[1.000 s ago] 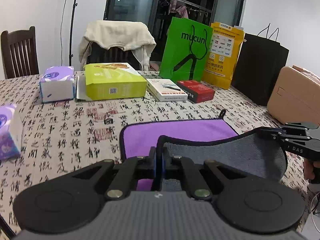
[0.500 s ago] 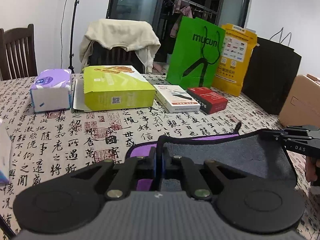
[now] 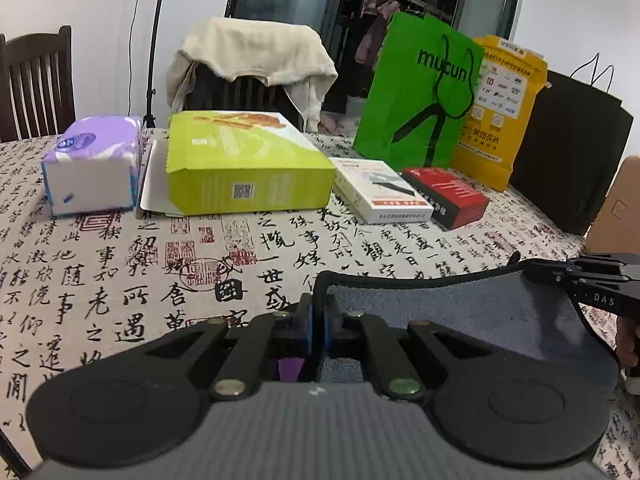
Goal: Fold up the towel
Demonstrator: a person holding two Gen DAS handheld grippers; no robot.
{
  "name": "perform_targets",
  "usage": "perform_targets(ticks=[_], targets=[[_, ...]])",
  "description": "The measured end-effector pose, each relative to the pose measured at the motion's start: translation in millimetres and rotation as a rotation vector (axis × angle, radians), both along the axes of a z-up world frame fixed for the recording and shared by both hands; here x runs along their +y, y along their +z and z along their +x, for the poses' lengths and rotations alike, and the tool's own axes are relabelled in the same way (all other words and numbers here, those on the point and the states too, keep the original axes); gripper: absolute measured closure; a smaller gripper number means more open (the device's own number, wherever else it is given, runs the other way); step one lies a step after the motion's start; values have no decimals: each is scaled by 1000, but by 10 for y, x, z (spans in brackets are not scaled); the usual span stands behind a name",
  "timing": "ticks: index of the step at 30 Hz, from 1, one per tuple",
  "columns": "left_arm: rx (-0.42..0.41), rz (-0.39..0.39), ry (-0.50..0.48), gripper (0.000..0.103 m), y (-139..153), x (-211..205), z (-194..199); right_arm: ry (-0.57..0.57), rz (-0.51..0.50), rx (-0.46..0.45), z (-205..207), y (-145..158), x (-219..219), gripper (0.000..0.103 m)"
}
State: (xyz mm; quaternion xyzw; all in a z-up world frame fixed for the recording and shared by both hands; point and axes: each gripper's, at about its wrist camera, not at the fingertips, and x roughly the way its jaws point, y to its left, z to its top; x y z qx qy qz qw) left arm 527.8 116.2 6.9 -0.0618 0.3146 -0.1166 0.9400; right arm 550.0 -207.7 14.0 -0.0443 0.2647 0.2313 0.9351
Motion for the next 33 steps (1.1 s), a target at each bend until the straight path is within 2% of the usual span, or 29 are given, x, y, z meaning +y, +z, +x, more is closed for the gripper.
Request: perform_targets(ticks=[14,20,24,28,32,33], targets=[[30,5,16,97,-208,32,145,-7,-20,60,208,-219,31,98],[-2,0,10,97,-125,28,103,-10,-14,39,178,-164,19,98],[6,12,19,97,-122,33,141,-10,-8,19,185,-88,19,97],[39,45,14,95,-196,-6,116,-40,-53,67,287,-202,40,85],[44,53,26,94,-156,19,31,-69,-60,43,232,-140,-3,65],[43,55,31,94,-135,29,-1,-71,-60,34,206,-106,-15,64]])
